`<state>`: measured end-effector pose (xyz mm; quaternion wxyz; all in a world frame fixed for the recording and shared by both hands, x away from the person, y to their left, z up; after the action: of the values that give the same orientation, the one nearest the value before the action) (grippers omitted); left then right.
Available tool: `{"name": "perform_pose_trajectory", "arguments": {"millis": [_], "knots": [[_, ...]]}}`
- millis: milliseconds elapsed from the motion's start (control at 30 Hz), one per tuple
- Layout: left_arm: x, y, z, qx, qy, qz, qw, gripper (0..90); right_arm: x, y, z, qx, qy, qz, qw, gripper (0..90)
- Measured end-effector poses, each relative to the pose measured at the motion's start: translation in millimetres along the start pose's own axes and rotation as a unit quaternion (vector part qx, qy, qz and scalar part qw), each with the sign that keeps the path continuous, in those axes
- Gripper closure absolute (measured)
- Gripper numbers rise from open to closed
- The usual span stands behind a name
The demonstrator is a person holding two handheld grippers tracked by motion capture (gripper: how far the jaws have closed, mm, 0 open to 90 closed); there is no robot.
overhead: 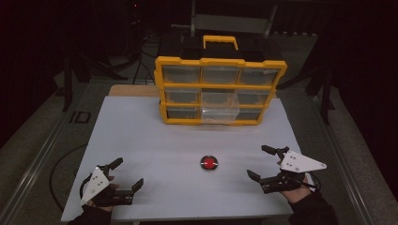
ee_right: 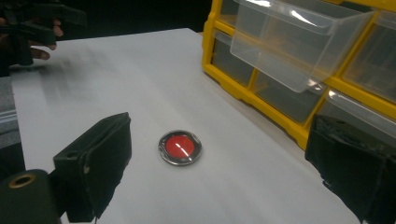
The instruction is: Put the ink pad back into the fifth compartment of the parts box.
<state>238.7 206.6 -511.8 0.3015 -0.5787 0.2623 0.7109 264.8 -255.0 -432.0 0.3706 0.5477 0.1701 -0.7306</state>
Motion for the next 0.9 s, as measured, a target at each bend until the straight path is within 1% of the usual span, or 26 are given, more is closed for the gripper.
{"name": "perform_pose_trajectory", "arguments": {"millis": [67, 100, 200, 233, 300, 333, 367, 433, 500, 633, 900], "knots": [[0.0, 0.0, -0.1, 0.000, 0.000, 0.000, 1.0000, 0.0, -2.1, 0.8, -2.7, 0.002, -0.004, 0.004, 1.0000, 7.4], [0.0, 0.1, -0.1, 0.000, 0.000, 0.000, 1.0000, 0.0, -3.4, 0.9, -3.8, -0.003, -0.001, 0.001, 1.0000, 7.4], [0.1, 0.0, -0.1, 0.000, 0.000, 0.000, 1.0000, 0.0, -7.5, 0.8, -7.2, -0.013, 0.001, 0.004, 0.9999, 7.4], [0.1, -0.1, 0.0, 0.000, 0.000, 0.001, 1.0000, 0.0, -8.9, 0.5, -8.8, -0.010, 0.000, 0.007, 0.9999, 7.4], [0.2, -0.3, 0.0, 0.000, 0.000, 0.003, 1.0000, 0.0, -11.3, -0.2, -11.9, -0.016, -0.003, 0.011, 0.9998, 7.4], [0.2, -0.4, 0.0, -0.001, -0.001, 0.003, 1.0000, 0.0, -12.5, -0.4, -13.6, -0.014, -0.003, 0.010, 0.9998, 7.4], [0.3, -0.5, 0.0, -0.001, -0.001, 0.003, 1.0000, 0.0, -13.6, -0.7, -14.9, -0.020, -0.001, 0.011, 0.9997, 7.4], [0.3, -0.5, 0.0, 0.000, -0.001, 0.004, 1.0000, 0.0, -15.3, -1.5, -18.6, -0.020, -0.004, 0.015, 0.9997, 7.4], [0.0, -0.4, 0.2, 0.001, 0.001, 0.005, 1.0000, 0.0, -16.5, -3.1, -22.4, -0.030, -0.004, 0.016, 0.9994, 7.5], [0.2, -0.6, 0.3, 0.001, 0.001, 0.006, 1.0000, 0.0, -17.6, -7.8, -31.6, -0.038, -0.010, 0.024, 0.9990, 7.4], [0.0, -0.6, 0.6, 0.002, 0.003, 0.007, 1.0000, 0.0, -18.8, -15.7, -47.0, -0.056, -0.017, 0.028, 0.9979, 7.4]]}}
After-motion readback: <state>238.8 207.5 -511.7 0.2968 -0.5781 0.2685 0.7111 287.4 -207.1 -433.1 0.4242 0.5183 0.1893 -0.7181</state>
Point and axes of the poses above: each handheld gripper's, and its own axes: z roughly backward along the jaws, x roughly out of its underside, y roughly to its right, the point moved 4 cm from there along -z, roughly forward along the jaws, and after that the axes turned 7 degrees about x, right-handed, at the moved point
